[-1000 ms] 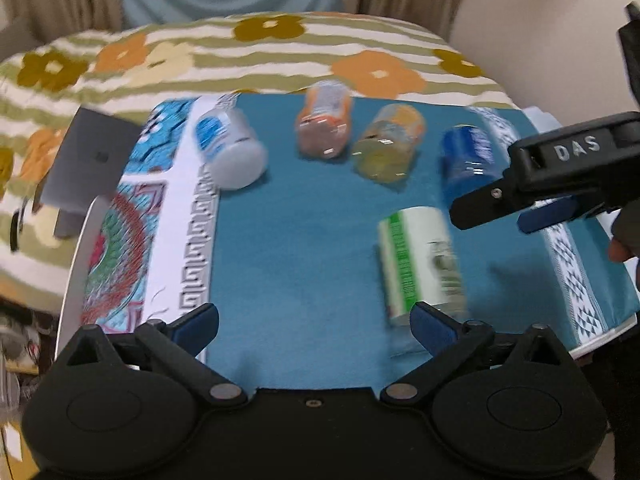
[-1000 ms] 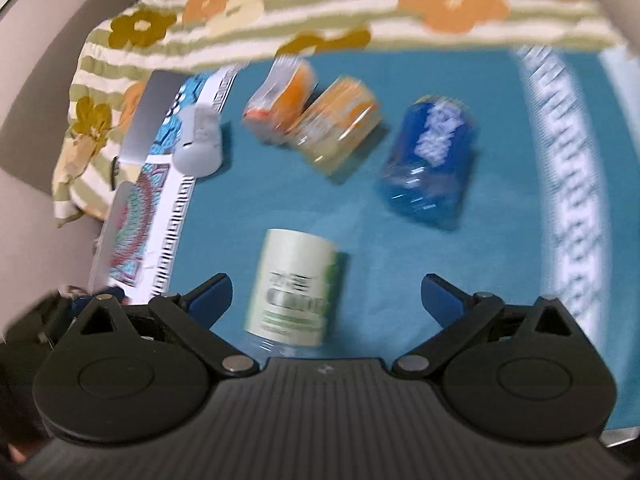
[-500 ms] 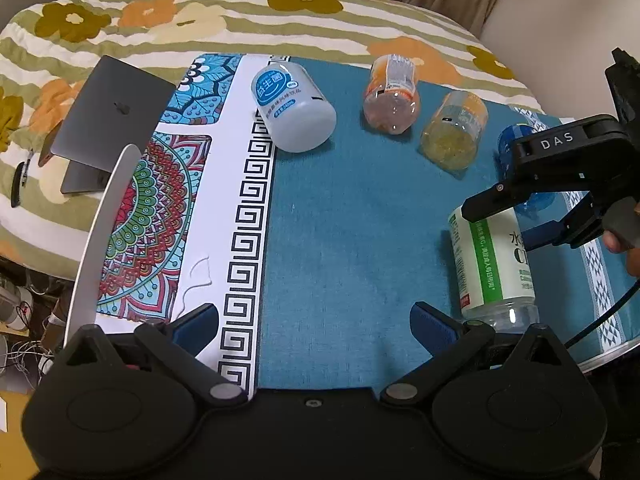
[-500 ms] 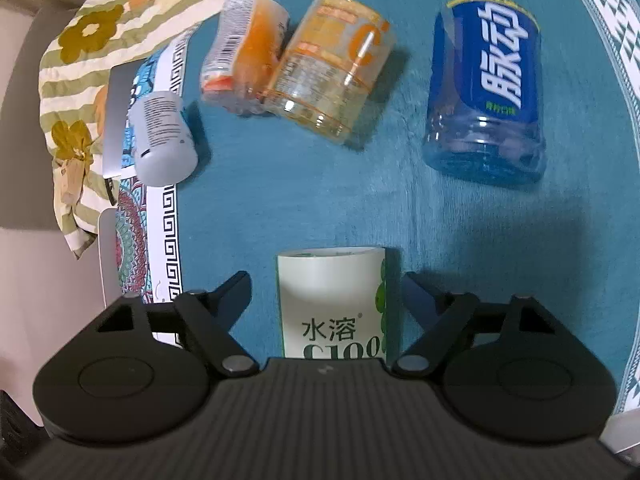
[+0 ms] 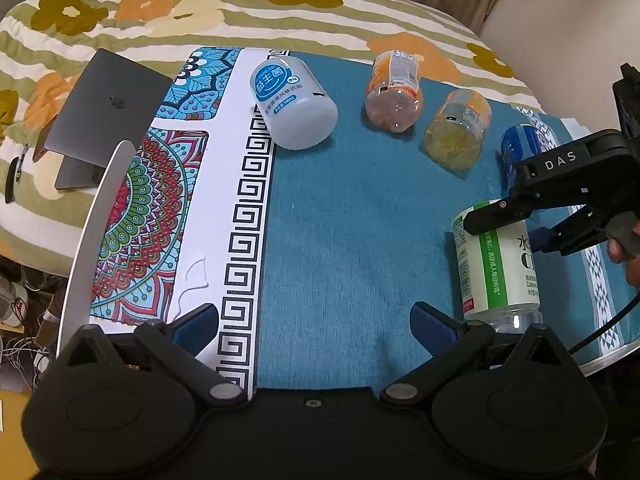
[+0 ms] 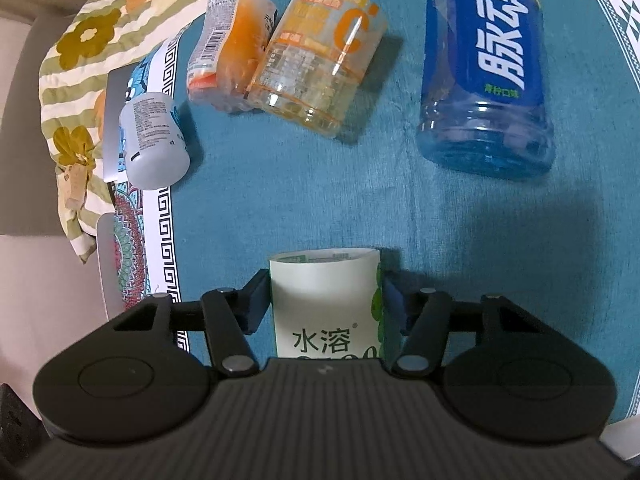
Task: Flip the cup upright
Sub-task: 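Grasp the white-green cup with the right gripper while the left gripper releases it, then rotate the right gripper to turn the white-green cup open end up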
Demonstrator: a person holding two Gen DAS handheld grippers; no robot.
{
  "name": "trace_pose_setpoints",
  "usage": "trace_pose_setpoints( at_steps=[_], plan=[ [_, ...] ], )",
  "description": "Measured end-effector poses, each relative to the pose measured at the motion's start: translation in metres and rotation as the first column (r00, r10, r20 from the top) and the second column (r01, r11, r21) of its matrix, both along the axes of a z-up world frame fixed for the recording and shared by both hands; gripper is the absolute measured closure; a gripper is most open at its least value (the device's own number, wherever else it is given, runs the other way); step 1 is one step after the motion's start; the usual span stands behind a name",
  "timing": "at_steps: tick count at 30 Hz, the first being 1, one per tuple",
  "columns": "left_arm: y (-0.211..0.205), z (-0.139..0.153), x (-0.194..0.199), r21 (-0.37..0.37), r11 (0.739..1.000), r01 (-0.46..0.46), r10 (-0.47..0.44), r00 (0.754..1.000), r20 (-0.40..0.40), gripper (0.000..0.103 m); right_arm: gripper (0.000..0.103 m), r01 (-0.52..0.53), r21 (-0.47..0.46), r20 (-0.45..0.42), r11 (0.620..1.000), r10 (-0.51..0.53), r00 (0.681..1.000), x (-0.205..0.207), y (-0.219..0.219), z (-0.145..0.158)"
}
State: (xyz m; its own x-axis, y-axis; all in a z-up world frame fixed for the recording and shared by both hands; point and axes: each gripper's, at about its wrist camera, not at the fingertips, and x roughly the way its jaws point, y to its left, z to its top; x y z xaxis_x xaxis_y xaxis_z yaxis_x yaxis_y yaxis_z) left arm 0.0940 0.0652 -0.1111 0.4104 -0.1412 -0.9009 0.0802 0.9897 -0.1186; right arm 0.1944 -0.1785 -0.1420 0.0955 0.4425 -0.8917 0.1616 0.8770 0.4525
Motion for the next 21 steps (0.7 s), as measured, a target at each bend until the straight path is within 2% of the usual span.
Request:
trace_pose_setpoints(
  at_steps=[6,9,11,13,16,21],
  plan=[
    [0.001,0.007,-0.006,0.005,1.0,-0.002,0.002,1.0,0.016,0.0,0.031,-0.003,0.001,0.081,1.0,0.003,0.997,-0.01,-0.001,0.025],
    [0.001,0.012,-0.009,0.004,1.0,0.0,0.0,1.0,0.029,0.0,0.031,0.005,-0.017,0.191,1.0,-0.002,0.982,-0.022,-0.002,0.05],
    [0.0,0.014,-0.01,0.008,1.0,0.001,-0.001,0.999,0.035,0.0,0.031,0.017,-0.047,0.303,0.999,-0.002,0.953,-0.035,-0.001,0.066],
    [-0.001,0.015,-0.013,0.015,1.0,0.003,-0.003,0.999,0.04,0.0,0.03,0.045,-0.076,0.413,0.996,-0.009,0.911,-0.051,0.002,0.073],
    [-0.002,0.015,-0.016,0.034,0.999,0.008,-0.01,0.999,0.045,0.0,0.03,0.099,-0.123,0.568,0.988,-0.012,0.823,-0.079,0.009,0.068],
    [0.001,0.013,-0.022,0.066,0.998,0.018,-0.022,0.999,0.048,0.0,0.029,0.153,-0.2,0.778,0.968,0.062,0.625,-0.118,0.03,0.046]
  ],
)
